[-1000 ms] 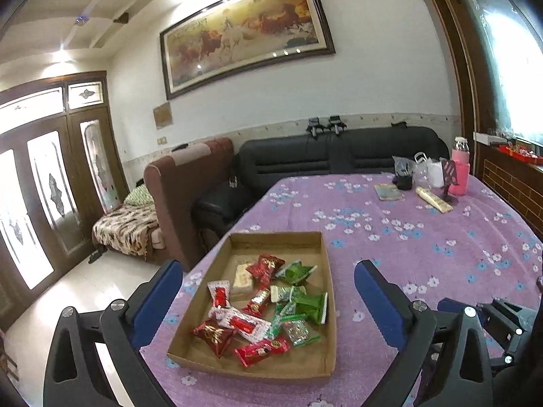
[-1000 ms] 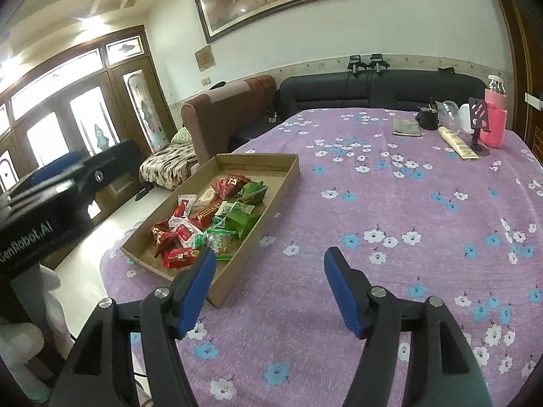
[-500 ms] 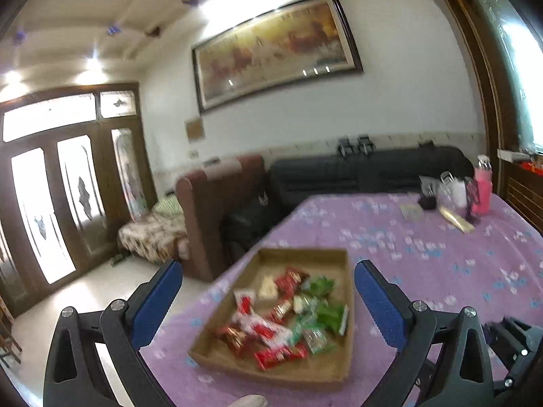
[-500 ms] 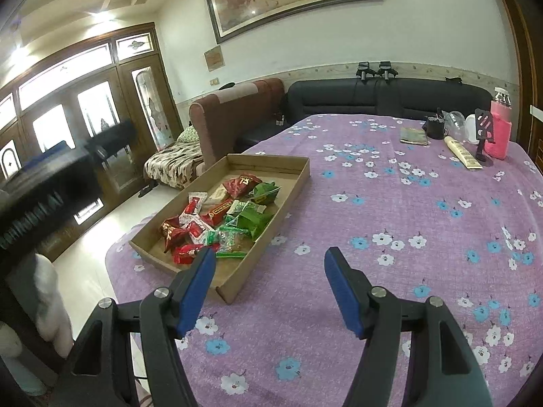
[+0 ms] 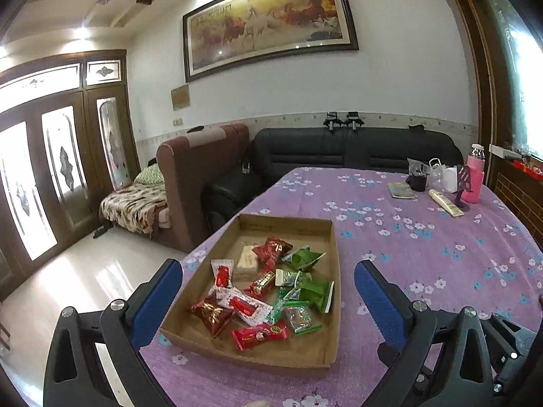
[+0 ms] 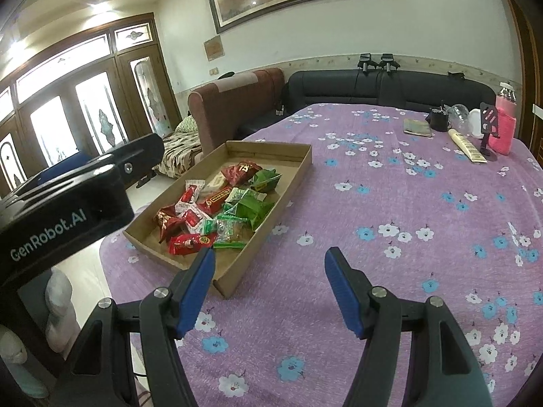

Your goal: Organize snacks

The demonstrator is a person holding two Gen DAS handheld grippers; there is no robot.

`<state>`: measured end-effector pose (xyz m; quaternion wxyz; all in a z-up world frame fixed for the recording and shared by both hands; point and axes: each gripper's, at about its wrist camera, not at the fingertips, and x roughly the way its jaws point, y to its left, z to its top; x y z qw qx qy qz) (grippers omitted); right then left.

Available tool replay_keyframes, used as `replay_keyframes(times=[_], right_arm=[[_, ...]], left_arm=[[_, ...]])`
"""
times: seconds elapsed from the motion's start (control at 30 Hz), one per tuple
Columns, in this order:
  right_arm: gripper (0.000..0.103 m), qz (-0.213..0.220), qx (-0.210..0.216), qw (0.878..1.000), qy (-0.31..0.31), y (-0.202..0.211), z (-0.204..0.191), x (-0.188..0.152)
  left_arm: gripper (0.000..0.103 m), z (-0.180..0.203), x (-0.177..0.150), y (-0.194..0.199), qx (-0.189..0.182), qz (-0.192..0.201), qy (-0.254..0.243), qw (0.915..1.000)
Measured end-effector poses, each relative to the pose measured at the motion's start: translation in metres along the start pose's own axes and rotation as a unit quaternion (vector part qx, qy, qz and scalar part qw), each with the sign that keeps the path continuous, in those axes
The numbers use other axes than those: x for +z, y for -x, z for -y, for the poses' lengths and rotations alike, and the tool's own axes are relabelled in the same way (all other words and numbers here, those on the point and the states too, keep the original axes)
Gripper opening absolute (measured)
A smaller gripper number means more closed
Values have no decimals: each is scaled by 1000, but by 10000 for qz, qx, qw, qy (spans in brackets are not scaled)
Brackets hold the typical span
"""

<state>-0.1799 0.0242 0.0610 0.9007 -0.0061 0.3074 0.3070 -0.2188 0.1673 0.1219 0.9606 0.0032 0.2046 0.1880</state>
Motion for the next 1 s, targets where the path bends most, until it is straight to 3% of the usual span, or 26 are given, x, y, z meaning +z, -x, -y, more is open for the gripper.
replay_keyframes(times=[0.33,1.0], right_arm=[[67,-146,-6,9998,94,-13,-5,-1],[67,-227,27,9996,154,-22,-9,-1]], left_arm=[[103,-8,-5,-13,-90,-196,186,9996],[103,-1,-8,-28,-158,-355,86,9992]])
